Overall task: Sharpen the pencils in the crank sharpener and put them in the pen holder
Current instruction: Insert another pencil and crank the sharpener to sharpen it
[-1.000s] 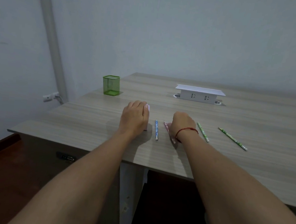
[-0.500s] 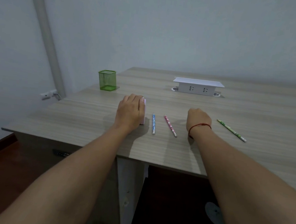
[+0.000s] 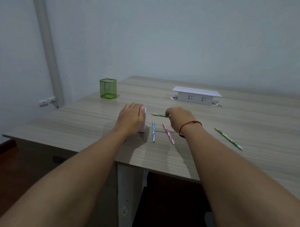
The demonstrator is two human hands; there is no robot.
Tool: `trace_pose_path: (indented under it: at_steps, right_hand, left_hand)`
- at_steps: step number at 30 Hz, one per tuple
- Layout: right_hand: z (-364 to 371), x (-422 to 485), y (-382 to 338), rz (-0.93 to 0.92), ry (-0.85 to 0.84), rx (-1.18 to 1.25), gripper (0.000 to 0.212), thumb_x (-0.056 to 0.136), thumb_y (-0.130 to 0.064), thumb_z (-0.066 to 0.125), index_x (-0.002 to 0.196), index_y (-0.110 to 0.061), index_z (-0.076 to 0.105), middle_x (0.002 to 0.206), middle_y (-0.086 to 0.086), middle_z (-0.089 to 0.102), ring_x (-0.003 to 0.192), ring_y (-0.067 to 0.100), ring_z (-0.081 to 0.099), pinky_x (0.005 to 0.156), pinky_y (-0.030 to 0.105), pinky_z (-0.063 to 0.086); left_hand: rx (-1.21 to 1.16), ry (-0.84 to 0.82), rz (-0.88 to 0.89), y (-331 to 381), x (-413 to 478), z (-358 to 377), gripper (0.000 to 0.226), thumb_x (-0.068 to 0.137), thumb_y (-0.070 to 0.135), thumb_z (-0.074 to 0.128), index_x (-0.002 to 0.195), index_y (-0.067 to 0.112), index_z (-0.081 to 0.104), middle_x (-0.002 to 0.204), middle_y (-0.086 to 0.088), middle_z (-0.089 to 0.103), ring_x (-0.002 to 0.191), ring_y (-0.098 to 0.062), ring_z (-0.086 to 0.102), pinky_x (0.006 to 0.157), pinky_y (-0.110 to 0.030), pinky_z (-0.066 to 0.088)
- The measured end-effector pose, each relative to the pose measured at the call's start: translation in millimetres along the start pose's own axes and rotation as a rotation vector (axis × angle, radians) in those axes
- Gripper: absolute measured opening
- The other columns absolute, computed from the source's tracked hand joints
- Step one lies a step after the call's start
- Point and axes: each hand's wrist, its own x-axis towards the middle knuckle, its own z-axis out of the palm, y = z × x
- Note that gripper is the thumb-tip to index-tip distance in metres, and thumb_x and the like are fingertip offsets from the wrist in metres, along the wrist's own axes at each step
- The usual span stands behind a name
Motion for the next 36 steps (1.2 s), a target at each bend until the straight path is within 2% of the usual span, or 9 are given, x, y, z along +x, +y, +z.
trace_pose_path:
  at_steps: [4, 12, 16, 20, 23, 26, 31, 34, 36]
  right_hand:
    - [1.4, -0.5, -7.7, -0.016, -0.013, 0.006, 0.038, 0.097, 0.0, 0.041, 0.126, -0.017, 0.057, 0.125, 0.01, 0.061, 0.113, 0.03, 0.059, 0.09, 0.036, 0.046]
    - [5.1, 6.0, -17.8, -0.045, 0.0, 0.03, 0.037, 0.098, -0.003, 0.042, 0.127, -0.019, 0.058, 0.126, 0.01, 0.061, 0.114, 0.03, 0.059, 0.091, 0.036, 0.046]
    - [5.4, 16.1, -29.7, -0.066, 0.008, 0.071, 0.026, 0.098, -0.01, 0.047, 0.116, -0.012, 0.066, 0.118, 0.014, 0.065, 0.107, 0.034, 0.062, 0.086, 0.035, 0.048]
    - [9.7, 21.8, -31.6, -0.068, 0.01, 0.092, 0.025, 0.097, -0.007, 0.046, 0.112, -0.009, 0.067, 0.113, 0.017, 0.066, 0.104, 0.035, 0.062, 0.082, 0.035, 0.048]
    - [14.8, 22.9, -34.3, -0.097, -0.009, 0.07, 0.025, 0.097, -0.005, 0.045, 0.108, -0.008, 0.067, 0.111, 0.017, 0.066, 0.102, 0.035, 0.063, 0.079, 0.034, 0.046]
    - [16.6, 26.2, -42.0, -0.136, 0.008, 0.061, 0.026, 0.097, -0.006, 0.044, 0.108, -0.01, 0.067, 0.111, 0.015, 0.067, 0.102, 0.034, 0.062, 0.078, 0.034, 0.046]
    - [16.0, 26.7, -47.4, -0.15, 0.033, 0.064, 0.028, 0.099, -0.009, 0.043, 0.112, -0.012, 0.067, 0.112, 0.014, 0.067, 0.102, 0.033, 0.062, 0.082, 0.036, 0.047]
    - [13.2, 23.5, -48.7, -0.141, -0.009, 0.054, 0.027, 0.099, -0.008, 0.042, 0.113, -0.01, 0.065, 0.116, 0.014, 0.065, 0.105, 0.033, 0.061, 0.084, 0.035, 0.046]
    - [8.6, 22.8, -49.5, -0.136, -0.029, 0.039, 0.028, 0.099, -0.008, 0.042, 0.117, -0.011, 0.062, 0.121, 0.013, 0.063, 0.111, 0.033, 0.059, 0.087, 0.035, 0.046]
  left_hand:
    - [-0.017, -0.007, -0.007, -0.6, 0.7, -0.9, 0.035, 0.101, 0.024, 0.029, 0.112, 0.01, 0.059, 0.112, -0.009, 0.061, 0.107, -0.029, 0.05, 0.095, -0.037, 0.037]
    - [-0.011, 0.017, -0.01, 1.3, -1.3, -0.1, 0.033, 0.101, 0.023, 0.03, 0.108, 0.01, 0.059, 0.108, -0.01, 0.061, 0.103, -0.03, 0.051, 0.091, -0.039, 0.04]
    - [-0.008, 0.047, 0.031, 6.0, -6.5, -3.5, 0.033, 0.101, 0.019, 0.03, 0.106, 0.007, 0.061, 0.105, -0.01, 0.062, 0.101, -0.029, 0.051, 0.091, -0.036, 0.038]
    - [0.03, 0.05, 0.075, 6.6, -5.1, -0.9, 0.039, 0.1, 0.023, 0.027, 0.097, 0.006, 0.061, 0.097, -0.011, 0.064, 0.094, -0.03, 0.054, 0.087, -0.038, 0.039]
    - [0.059, 0.115, 0.096, 5.3, -3.4, 1.7, 0.049, 0.094, 0.03, 0.019, 0.088, 0.008, 0.062, 0.088, -0.011, 0.065, 0.085, -0.029, 0.056, 0.082, -0.039, 0.042]
    - [0.11, 0.149, 0.117, 6.1, -3.9, 4.5, 0.047, 0.094, 0.025, 0.021, 0.085, 0.007, 0.063, 0.083, -0.011, 0.066, 0.081, -0.029, 0.057, 0.081, -0.037, 0.041]
    - [0.207, 0.142, 0.148, 2.9, -5.5, 4.2, 0.042, 0.096, 0.02, 0.024, 0.086, 0.008, 0.063, 0.084, -0.01, 0.065, 0.08, -0.03, 0.058, 0.079, -0.041, 0.046]
    - [0.148, 0.102, 0.131, -1.7, -4.9, 0.6, 0.044, 0.096, 0.023, 0.022, 0.091, 0.007, 0.063, 0.087, -0.011, 0.065, 0.081, -0.03, 0.057, 0.079, -0.041, 0.047]
    - [0.095, 0.021, 0.123, -2.5, -5.9, -0.8, 0.042, 0.095, 0.019, 0.023, 0.091, 0.005, 0.063, 0.084, -0.014, 0.064, 0.078, -0.033, 0.058, 0.075, -0.041, 0.049]
